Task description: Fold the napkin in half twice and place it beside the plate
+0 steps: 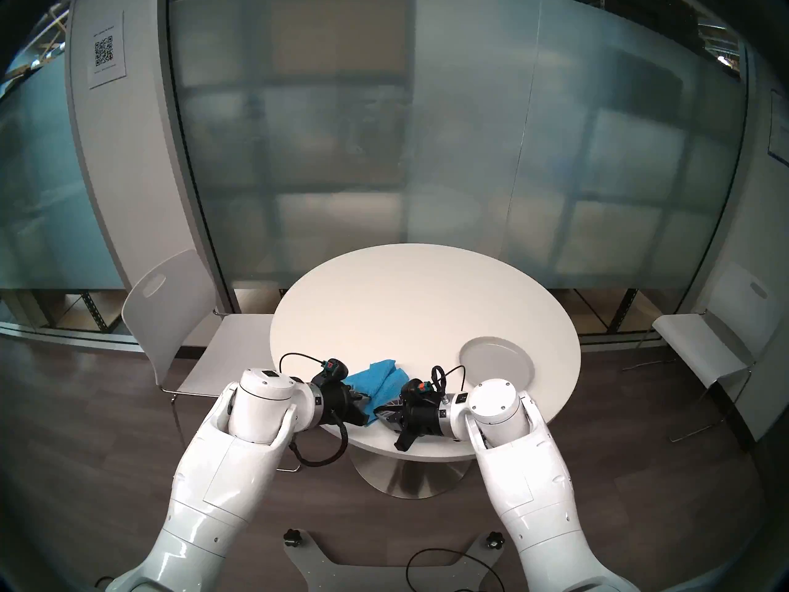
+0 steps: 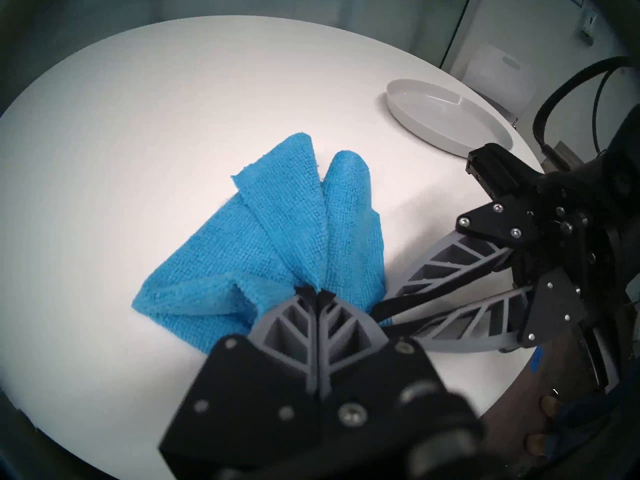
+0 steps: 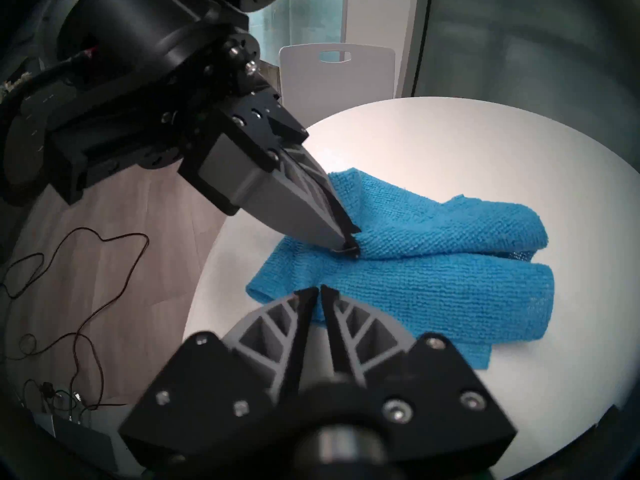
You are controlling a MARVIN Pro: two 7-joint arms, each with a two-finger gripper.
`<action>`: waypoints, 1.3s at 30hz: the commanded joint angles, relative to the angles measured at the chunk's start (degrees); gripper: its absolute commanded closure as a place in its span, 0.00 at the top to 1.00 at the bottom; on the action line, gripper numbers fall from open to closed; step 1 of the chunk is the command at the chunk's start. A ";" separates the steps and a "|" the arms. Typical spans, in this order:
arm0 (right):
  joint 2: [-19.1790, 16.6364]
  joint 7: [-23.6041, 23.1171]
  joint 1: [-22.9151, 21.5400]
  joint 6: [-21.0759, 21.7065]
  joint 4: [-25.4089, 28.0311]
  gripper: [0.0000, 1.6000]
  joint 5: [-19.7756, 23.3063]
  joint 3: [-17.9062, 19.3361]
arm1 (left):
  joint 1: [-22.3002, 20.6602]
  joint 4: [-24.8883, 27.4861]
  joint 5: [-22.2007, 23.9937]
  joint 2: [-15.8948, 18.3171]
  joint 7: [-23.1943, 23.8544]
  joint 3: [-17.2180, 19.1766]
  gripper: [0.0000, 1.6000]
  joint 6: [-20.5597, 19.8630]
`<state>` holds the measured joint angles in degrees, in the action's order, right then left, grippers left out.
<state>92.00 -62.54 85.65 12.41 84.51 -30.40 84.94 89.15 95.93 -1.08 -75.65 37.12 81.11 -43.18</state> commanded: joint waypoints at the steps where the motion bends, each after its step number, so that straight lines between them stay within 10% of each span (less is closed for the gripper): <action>1: 0.19 0.42 0.97 -0.08 2.83 0.43 0.75 0.00 | 0.25 0.97 -0.30 0.56 0.21 -0.32 0.00 1.19; 39: -1.96 -2.96 6.64 0.41 10.07 0.45 1.22 2.40 | -2.44 -1.13 -5.51 2.85 1.14 -5.18 0.00 4.42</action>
<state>90.88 -63.96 90.26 11.95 89.91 -29.74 86.88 88.25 95.16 -6.28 -73.02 38.19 75.95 -39.01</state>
